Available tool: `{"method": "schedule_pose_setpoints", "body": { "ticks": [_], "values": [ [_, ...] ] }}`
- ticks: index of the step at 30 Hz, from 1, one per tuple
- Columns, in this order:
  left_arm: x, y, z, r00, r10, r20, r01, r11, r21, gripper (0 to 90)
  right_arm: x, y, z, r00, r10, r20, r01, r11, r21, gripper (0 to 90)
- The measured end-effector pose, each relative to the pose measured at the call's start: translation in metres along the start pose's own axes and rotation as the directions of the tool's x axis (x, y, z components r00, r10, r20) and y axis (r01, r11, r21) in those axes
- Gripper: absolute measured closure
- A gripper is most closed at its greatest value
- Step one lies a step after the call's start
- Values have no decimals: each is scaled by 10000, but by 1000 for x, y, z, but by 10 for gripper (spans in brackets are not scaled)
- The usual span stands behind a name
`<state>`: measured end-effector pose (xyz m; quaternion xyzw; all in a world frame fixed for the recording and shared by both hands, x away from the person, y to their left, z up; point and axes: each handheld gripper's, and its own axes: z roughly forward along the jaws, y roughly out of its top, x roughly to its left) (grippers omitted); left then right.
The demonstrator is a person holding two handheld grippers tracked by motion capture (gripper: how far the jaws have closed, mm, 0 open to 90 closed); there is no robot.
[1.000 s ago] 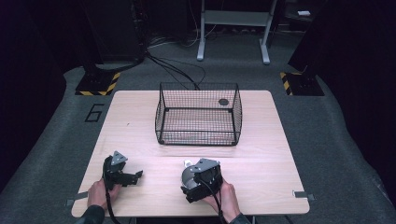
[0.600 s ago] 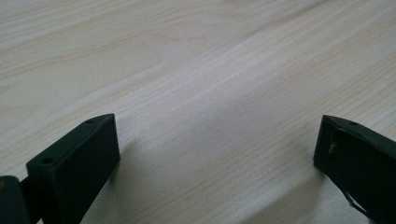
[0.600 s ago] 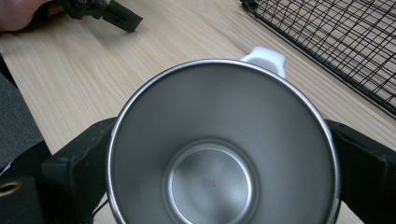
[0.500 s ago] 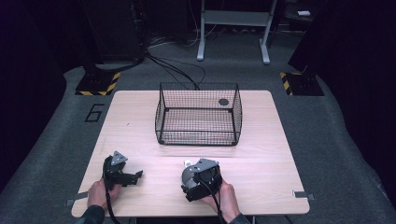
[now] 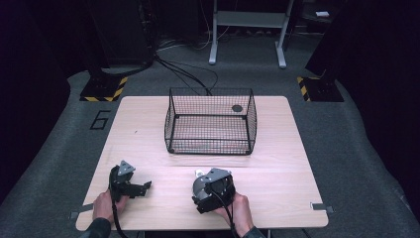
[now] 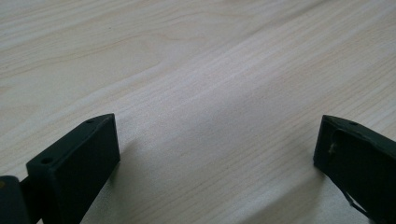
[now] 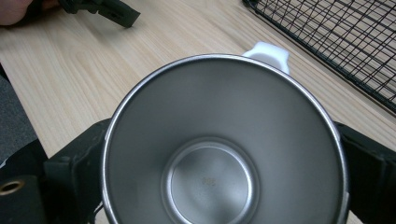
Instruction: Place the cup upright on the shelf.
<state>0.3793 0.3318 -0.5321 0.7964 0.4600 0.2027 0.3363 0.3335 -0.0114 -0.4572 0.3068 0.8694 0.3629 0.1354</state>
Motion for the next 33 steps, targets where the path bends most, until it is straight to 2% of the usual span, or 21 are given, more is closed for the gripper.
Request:
{"method": "schedule_pose_setpoints", "body": {
  "ticks": [5,7,9,10,17,18,33],
  "values": [
    [0,0,0,10000,-2,6,2,10000,11,2,-2,0,-1,9999,19,-159,-20,10000,-25,54],
    [0,0,0,10000,-1,0,1,10000,0,2,-4,0,-2,9999,-81,-140,80,9999,-95,55],
    [0,0,0,10000,0,2,0,10000,3,2,-3,1,-3,9999,111,-106,-111,9999,-62,55],
    [0,0,0,10000,1,1,-1,10000,0,2,-5,1,-4,9999,-13,-152,11,10000,-88,55],
    [0,0,0,10000,9,3,-9,10000,10,2,-10,1,-6,9999,-2,-137,1,10000,-54,55],
    [0,0,0,10000,-3,1,3,10000,4,2,-9,2,-7,9997,223,-124,-224,9997,-45,55],
    [0,0,0,10000,2,1,-2,10000,2,2,-29,8,-20,9996,290,-59,-291,9995,-78,56]
  ]
}}
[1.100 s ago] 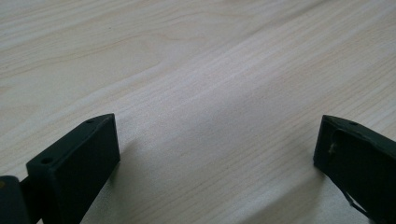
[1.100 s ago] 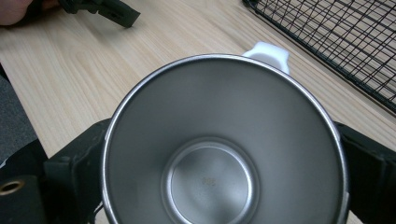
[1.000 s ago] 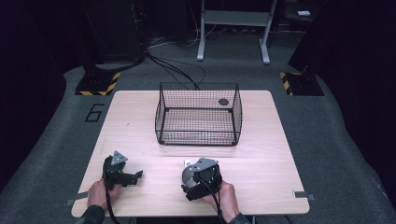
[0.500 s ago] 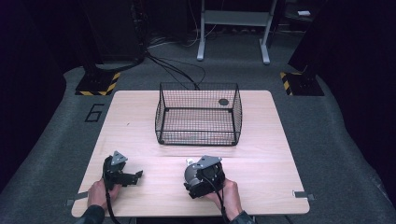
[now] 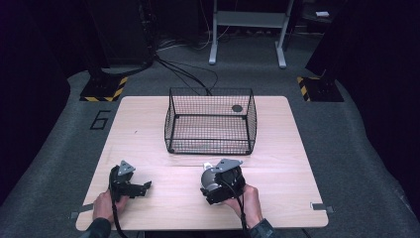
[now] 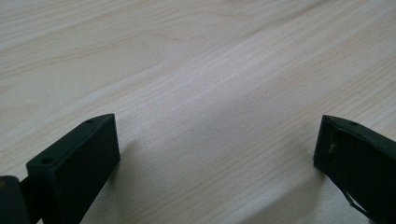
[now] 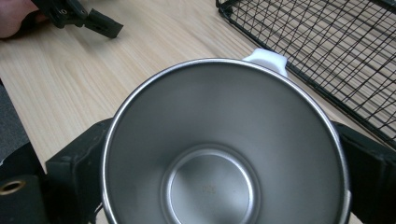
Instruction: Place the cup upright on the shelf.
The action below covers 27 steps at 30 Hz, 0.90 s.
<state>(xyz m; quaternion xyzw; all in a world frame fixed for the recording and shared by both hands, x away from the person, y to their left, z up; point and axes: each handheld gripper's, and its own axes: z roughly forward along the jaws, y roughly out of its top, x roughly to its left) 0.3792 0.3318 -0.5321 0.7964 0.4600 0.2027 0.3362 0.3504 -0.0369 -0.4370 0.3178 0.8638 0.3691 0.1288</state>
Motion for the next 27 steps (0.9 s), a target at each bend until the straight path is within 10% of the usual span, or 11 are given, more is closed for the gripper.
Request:
{"method": "schedule_pose_setpoints", "body": {
  "ticks": [27],
  "values": [
    [0,0,0,10000,-2,1,2,10000,-2,2,-33,24,-19,10000,40,29,-39,9999,-123,56]
  ]
}}
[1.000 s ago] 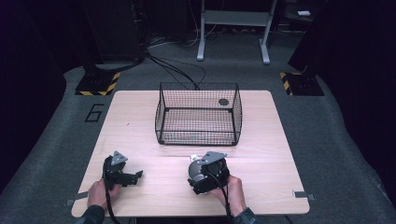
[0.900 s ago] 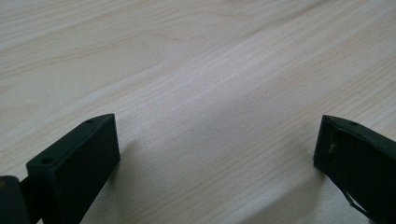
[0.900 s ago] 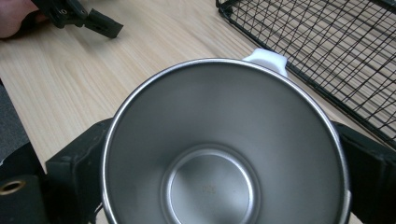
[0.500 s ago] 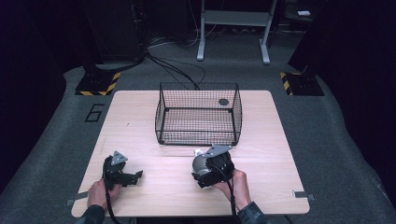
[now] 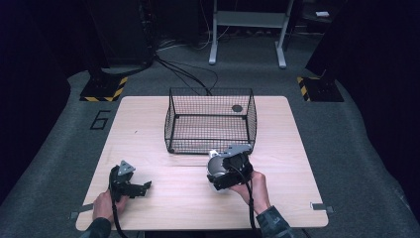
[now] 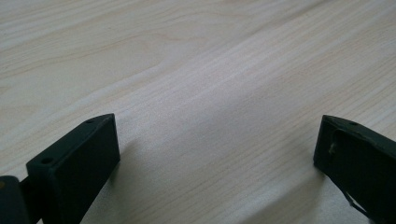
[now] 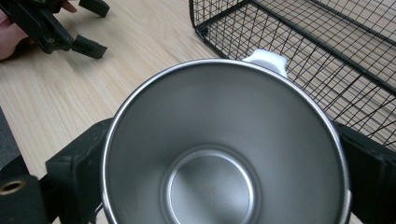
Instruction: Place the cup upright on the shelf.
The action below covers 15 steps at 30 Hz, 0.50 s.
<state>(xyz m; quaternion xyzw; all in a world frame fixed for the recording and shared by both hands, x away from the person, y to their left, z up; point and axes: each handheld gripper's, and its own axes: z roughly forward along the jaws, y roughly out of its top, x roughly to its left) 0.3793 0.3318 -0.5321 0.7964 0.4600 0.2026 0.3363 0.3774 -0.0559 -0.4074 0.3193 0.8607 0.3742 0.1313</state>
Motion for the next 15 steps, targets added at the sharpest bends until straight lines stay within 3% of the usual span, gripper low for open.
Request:
{"method": "schedule_pose_setpoints", "body": {
  "ticks": [11,15],
  "values": [
    [0,0,0,10000,-36,-47,36,10000,-43,1,-12,11,-9,9998,156,-111,-157,9998,-90,56],
    [0,0,0,10000,-56,-47,56,10000,-49,2,-17,17,-13,10000,-55,-21,54,9998,-177,56]
  ]
}}
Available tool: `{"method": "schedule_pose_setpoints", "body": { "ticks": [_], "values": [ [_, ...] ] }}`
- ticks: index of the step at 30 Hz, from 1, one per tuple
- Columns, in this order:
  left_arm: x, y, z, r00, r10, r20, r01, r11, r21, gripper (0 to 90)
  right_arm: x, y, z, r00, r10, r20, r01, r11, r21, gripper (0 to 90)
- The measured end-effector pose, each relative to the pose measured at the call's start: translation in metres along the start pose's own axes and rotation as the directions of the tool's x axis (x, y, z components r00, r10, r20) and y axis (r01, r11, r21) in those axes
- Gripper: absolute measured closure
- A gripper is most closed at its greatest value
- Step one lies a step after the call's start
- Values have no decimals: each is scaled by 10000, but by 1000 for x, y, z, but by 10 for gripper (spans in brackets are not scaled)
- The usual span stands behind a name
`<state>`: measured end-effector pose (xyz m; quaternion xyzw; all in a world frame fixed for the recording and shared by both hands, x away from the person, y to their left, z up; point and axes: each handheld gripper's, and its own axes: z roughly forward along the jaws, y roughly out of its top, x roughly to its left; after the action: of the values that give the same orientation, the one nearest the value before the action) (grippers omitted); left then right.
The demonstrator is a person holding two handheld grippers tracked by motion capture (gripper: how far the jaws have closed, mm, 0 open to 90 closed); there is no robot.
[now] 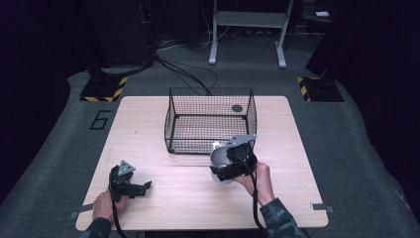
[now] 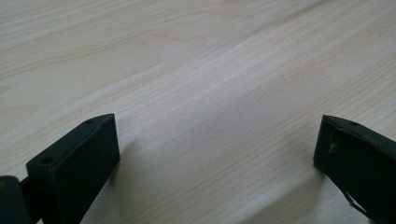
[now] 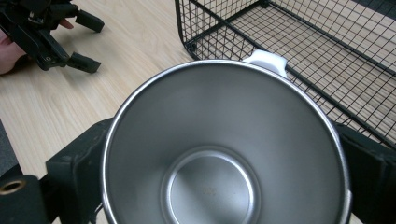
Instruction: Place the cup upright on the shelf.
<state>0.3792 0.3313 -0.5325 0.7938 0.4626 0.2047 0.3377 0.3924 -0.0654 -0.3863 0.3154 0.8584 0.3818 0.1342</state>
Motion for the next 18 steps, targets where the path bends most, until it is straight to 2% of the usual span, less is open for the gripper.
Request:
{"method": "schedule_pose_setpoints", "body": {
  "ticks": [1,4,6,10,16,17,18],
  "values": [
    [0,0,0,10000,0,0,0,10000,0,2,0,2,-1,9999,109,4,-109,9999,15,56],
    [0,0,0,10000,10,35,-11,10000,38,2,-3,7,-4,9999,-28,130,28,10000,-7,56],
    [0,0,0,10000,-6,21,6,10000,11,1,-4,10,-6,9999,52,114,-51,10000,-21,56],
    [0,0,0,10000,3,34,-3,10000,29,2,-8,17,-7,9996,-253,118,253,9997,-40,56],
    [0,0,0,10000,-24,55,24,10000,35,2,-10,26,-7,9995,-274,125,274,9996,-23,56],
    [0,0,0,10000,-3,68,2,10000,34,1,-12,27,-6,9991,-405,128,408,9990,-188,56],
    [0,0,0,10000,-17,48,17,10000,17,1,-12,29,-7,9996,-269,91,269,9996,-69,56]
  ]
}}
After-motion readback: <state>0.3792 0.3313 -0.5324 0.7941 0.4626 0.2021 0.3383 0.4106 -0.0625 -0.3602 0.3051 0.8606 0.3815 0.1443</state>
